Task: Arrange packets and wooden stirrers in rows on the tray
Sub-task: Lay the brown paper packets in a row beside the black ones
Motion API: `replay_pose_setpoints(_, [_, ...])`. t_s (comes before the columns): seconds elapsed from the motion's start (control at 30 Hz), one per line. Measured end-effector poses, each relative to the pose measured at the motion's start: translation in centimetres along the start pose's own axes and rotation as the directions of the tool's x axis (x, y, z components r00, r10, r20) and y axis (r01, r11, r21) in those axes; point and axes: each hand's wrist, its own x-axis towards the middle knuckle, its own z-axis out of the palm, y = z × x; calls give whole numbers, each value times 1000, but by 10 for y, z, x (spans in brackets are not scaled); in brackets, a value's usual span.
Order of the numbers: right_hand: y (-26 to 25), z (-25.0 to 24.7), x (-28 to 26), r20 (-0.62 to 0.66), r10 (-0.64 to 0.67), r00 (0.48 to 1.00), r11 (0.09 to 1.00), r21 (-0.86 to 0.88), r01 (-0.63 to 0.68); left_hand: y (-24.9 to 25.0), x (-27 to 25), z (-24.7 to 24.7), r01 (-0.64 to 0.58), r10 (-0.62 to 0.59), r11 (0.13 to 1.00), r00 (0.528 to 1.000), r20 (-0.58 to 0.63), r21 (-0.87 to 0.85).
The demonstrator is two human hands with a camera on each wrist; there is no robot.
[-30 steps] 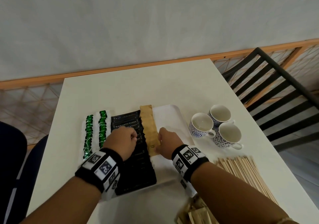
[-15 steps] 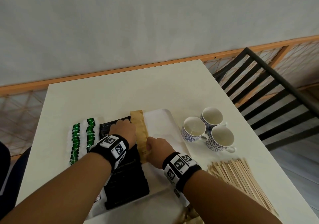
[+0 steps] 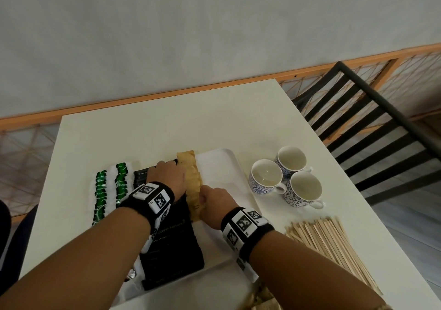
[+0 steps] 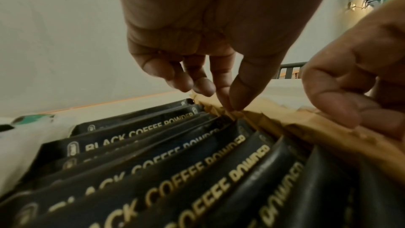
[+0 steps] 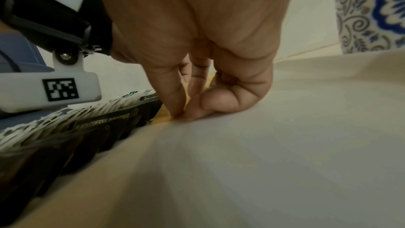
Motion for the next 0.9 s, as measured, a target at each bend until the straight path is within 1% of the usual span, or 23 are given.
replay_pose_setpoints(0.1, [-2,0,0,3,2,1000,1000,2,-2,-1,0,-1,5,-5,1000,1000,-2,-3])
replay_pose_setpoints(0.27, [-1,-2,-3,5,15,1000,999,45,-15,-3,-8,-6,33,-32,990,999,8,-136])
replay_pose_setpoints(0.4, [0,-3,-6,-3,14,1000,998,59,-13,-2,-28,-11,24,-32,985,999,-39,-173])
replay_pose_setpoints(0.5, [2,-4,-9,-9,32,999,997,71,-31,-3,-51,-10,-12,-2,969,999,-55,-248])
replay_pose_setpoints(0.57, [4,-7,-14,1,34,999,997,74,-34,-4,-68,-5,-55,36,947,997,-65,-317])
replay_pose_setpoints(0.67, [7,-13,-27,18,16,1000,996,82,-18,-4,-93,8,-156,125,895,987,-102,-417])
replay_pose_setpoints(0.77, [13,-26,-50,61,-38,997,997,70,33,-1,-120,24,-253,222,828,968,-122,-500])
replay_pose_setpoints(0.83, [18,-36,-73,106,-88,990,996,21,86,2,-137,37,-280,271,792,958,-98,-543])
replay_pose_setpoints(0.9, [25,-46,-102,158,-116,981,991,-50,125,6,-153,51,-298,329,768,943,-49,-567])
